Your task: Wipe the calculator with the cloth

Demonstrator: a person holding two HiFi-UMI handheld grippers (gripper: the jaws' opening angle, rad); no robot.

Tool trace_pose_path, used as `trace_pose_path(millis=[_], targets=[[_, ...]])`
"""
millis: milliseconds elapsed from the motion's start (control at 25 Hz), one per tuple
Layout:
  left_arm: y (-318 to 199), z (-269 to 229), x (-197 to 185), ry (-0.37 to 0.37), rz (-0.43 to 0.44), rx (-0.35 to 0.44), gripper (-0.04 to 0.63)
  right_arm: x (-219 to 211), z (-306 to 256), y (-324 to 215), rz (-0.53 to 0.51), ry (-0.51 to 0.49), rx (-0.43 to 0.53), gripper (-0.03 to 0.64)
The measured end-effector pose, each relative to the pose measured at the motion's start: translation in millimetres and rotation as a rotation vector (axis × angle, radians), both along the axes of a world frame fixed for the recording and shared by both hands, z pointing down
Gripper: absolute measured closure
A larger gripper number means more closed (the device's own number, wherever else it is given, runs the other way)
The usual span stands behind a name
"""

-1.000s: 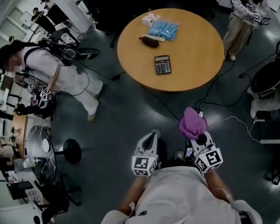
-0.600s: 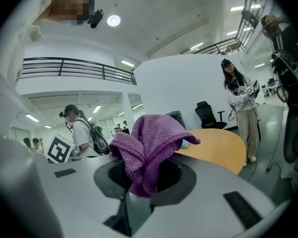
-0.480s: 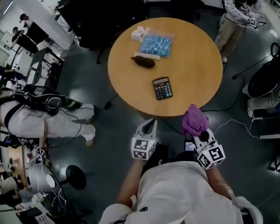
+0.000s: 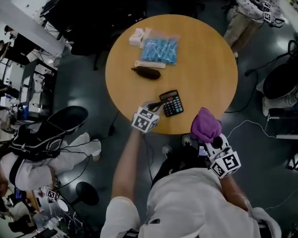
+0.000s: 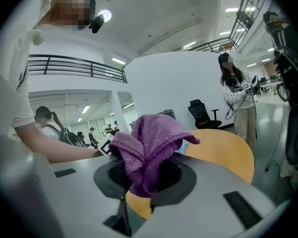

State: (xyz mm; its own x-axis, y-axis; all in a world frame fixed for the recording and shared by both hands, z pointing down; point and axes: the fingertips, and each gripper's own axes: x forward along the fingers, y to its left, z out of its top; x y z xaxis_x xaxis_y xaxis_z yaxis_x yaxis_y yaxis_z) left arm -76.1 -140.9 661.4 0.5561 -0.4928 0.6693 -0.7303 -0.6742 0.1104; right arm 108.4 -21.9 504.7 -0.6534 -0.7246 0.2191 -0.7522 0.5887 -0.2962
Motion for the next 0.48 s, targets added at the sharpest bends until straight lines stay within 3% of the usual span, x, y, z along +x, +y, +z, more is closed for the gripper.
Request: trace_pose_path(millis=[120, 240, 360, 480], targets=[[-53.4, 29.6, -0.4, -0.034, 0.054, -0.082, 0.57, 1.1, 14.0, -20.8, -0.014, 0.001, -0.036, 0.535], [-89.7, 67.7, 2.7, -0.096, 0.095, -0.163, 0.471, 7.2, 30.2, -36.0, -0.02, 0.006, -0.085, 0.535], [-104.4, 100.9, 10.8, -0.186, 0.222, -0.25, 0.453, 14.8, 47.5, -51.0, -0.019, 0.014, -0.127, 0.535], [-104.1, 123.8, 22.1, -0.202, 0.35, -0.366, 0.451, 23.8, 66.1, -67.0, -0.001, 0.025, -0.167, 0.535]])
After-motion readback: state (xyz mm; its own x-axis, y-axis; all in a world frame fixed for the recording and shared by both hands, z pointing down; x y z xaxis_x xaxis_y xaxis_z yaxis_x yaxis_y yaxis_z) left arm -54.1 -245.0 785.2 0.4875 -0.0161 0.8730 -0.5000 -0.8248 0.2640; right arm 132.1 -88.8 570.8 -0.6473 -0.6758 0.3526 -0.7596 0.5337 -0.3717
